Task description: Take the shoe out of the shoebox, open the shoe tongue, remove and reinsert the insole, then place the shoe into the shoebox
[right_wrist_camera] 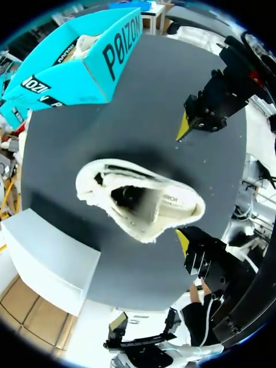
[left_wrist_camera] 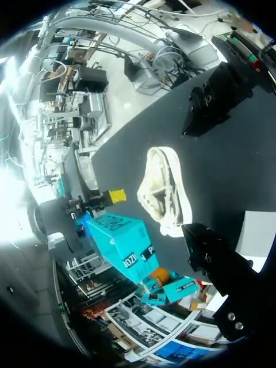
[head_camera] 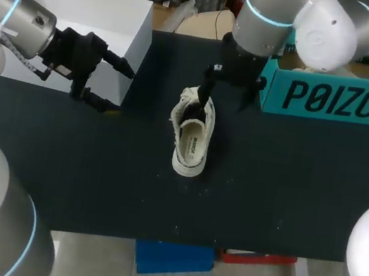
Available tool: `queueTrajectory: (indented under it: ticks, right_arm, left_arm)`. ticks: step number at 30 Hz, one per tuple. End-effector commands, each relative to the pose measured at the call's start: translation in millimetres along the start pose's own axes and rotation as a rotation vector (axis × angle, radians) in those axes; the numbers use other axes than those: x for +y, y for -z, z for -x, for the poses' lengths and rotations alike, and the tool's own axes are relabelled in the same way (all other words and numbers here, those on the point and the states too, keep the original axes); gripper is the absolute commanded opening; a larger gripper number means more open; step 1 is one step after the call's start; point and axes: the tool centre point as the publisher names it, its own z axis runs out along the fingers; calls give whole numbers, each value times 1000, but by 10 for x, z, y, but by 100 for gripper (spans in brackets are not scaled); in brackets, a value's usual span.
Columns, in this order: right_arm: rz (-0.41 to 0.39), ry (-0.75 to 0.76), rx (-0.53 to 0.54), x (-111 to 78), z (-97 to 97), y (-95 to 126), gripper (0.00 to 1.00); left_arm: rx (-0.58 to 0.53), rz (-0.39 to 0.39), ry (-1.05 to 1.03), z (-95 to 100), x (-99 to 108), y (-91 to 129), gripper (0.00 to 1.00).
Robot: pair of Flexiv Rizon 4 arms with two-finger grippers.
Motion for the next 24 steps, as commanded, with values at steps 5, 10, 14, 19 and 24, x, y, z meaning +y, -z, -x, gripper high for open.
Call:
queueTrajectory:
  ticks: [5, 10, 14, 19, 24]
  right_arm:
    - [-24, -20, -9, 101, 13, -533, 82]
    - [-29, -32, -27, 98, 63, -719, 69]
    - [-21, -48, -35, 88, 116, -879, 52]
    - [-14, -67, -42, 113, 157, -1055, 47]
    - [-27, -79, -48, 156, 112, -1240, 43]
  left_arm:
    - [-6, 1, -2, -11, 2, -8, 100]
    - [-6, 1, -2, -11, 2, -8, 100]
    - [-6, 1, -2, -11, 2, -8, 100]
    - [-6, 1, -2, -11, 2, -8, 100]
    - [-6, 1, -2, -11, 2, -8, 100]
